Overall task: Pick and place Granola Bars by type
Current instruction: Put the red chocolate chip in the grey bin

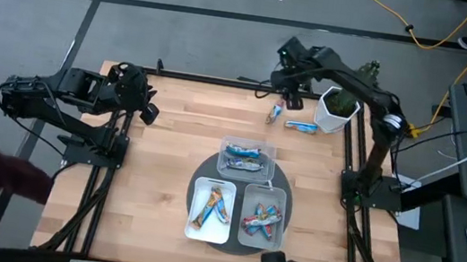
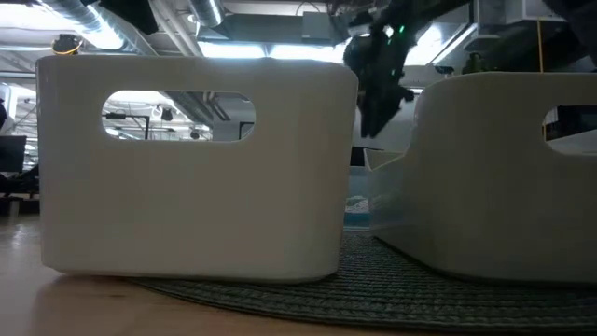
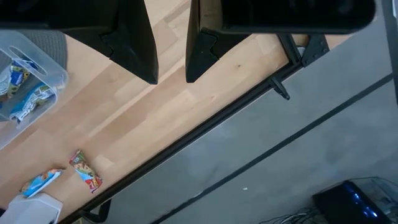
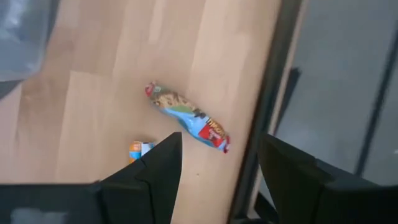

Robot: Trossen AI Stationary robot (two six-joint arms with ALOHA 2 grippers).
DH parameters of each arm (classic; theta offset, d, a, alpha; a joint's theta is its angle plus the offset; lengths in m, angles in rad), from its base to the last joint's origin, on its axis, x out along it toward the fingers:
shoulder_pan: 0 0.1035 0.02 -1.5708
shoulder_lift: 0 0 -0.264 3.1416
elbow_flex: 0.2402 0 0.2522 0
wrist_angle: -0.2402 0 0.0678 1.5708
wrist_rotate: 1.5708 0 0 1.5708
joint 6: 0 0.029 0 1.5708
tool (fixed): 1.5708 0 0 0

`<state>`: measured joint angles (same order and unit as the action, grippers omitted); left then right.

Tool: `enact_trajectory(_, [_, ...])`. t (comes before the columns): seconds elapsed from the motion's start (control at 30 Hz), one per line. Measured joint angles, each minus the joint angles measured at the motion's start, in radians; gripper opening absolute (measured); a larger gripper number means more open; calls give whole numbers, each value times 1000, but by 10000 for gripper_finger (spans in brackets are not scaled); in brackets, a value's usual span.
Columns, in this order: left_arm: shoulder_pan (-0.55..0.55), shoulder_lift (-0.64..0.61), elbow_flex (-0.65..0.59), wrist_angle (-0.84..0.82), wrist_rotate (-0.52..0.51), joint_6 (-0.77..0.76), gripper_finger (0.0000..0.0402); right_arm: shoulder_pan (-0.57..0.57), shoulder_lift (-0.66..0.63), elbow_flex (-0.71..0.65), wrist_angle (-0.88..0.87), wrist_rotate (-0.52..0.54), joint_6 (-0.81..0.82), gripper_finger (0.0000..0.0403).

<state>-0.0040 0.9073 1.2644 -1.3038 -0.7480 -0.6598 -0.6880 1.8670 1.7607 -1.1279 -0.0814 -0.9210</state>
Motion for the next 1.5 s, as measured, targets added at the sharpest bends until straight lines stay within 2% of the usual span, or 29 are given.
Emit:
enact_trajectory(0.23, [0,0,0,0,10,0,74,-22,93,-3,0,-34,-4,210])
enact_trajectory(0.6, [0,0,0,-1,-2,35,74,-21,146,-143,21,-58,-106,210])
enact_trajectory(0.73, [0,0,0,-1,-20,38,74,-21,148,-189,155,30,-133,210])
enact_trajectory(0.83, [0,0,0,-1,-20,45,74,-20,148,-193,232,29,-128,212])
enact_trajectory(0.93, [0,0,0,-1,-18,45,74,-20,148,-193,265,-7,-126,232])
enact_trajectory(1.17, [0,0,0,-2,-14,56,74,-13,148,-203,249,-16,-133,308])
enact_trajectory(1.37, [0,0,0,-5,-20,64,74,-13,148,-280,253,-17,-166,318])
enact_trajectory(1.5, [0,0,0,-5,-20,71,74,-13,148,-354,342,9,-190,313])
